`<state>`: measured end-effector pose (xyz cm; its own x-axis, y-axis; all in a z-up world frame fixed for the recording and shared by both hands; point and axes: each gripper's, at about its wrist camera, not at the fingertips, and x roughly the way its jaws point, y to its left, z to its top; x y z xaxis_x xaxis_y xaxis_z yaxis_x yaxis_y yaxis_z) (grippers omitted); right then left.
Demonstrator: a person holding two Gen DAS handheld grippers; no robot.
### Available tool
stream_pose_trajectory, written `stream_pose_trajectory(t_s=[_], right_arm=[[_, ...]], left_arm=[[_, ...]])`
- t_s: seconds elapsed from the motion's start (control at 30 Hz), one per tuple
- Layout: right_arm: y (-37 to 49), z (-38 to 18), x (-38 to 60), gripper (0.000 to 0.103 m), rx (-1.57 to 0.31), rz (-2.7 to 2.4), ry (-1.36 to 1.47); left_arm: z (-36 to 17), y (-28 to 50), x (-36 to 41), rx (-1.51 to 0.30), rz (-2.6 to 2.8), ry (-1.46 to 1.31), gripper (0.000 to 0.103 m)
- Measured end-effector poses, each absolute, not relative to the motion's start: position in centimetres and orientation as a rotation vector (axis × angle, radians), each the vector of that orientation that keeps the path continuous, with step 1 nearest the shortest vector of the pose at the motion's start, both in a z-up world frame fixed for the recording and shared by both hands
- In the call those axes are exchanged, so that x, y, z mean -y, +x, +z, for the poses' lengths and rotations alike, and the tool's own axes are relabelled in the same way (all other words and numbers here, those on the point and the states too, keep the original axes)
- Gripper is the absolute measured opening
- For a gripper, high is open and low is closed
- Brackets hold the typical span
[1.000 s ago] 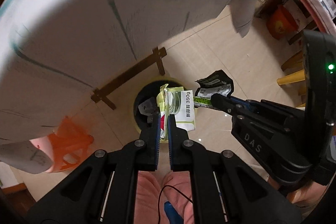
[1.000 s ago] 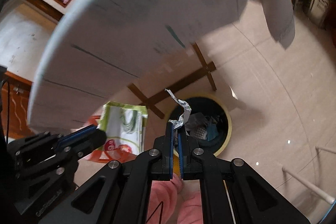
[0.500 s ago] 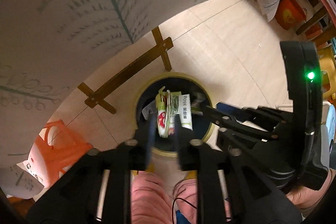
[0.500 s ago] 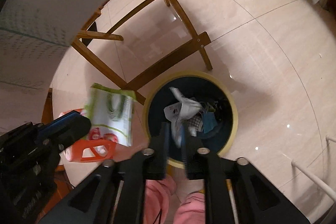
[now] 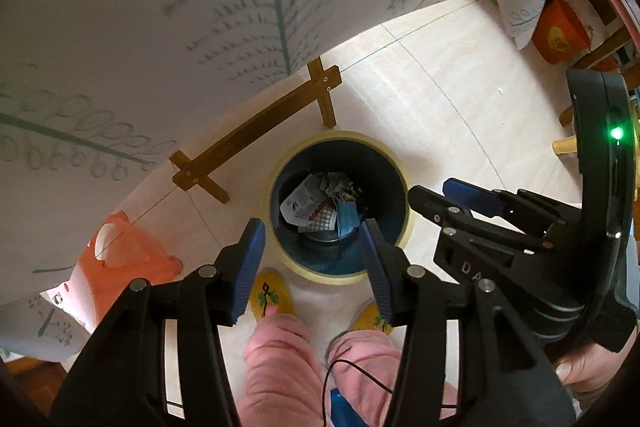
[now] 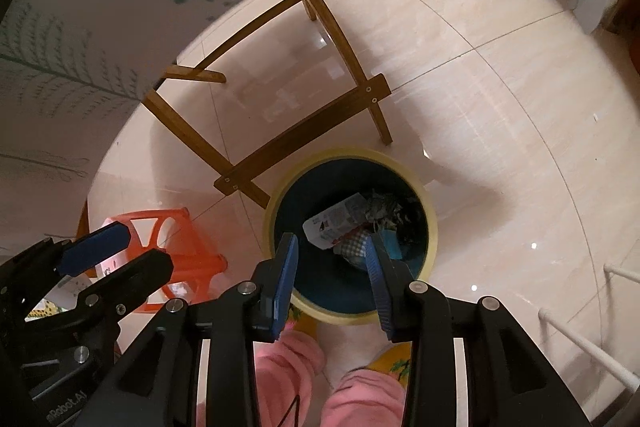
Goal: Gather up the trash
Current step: 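Raise both tools from the bin back over the table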
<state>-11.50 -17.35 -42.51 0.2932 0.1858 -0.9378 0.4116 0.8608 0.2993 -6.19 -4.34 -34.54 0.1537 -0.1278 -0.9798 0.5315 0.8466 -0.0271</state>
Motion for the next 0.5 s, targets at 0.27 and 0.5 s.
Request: stream_pose_trajectory(t_s=[0.27,0.5], right_arm=[[-13.2,-36.8,17.0,0.036,-1.288,-0.191,0.537],[-15.4,-29.2,16.6,0.036,-1.279,-0.200,0.500]], left_arm=[[-29.2,-7.7,4.0,-1.354,-0.490,0.369,0.046],[-22.1,-9.6,3.5,-1.311,-0.486,0.368,0.046]])
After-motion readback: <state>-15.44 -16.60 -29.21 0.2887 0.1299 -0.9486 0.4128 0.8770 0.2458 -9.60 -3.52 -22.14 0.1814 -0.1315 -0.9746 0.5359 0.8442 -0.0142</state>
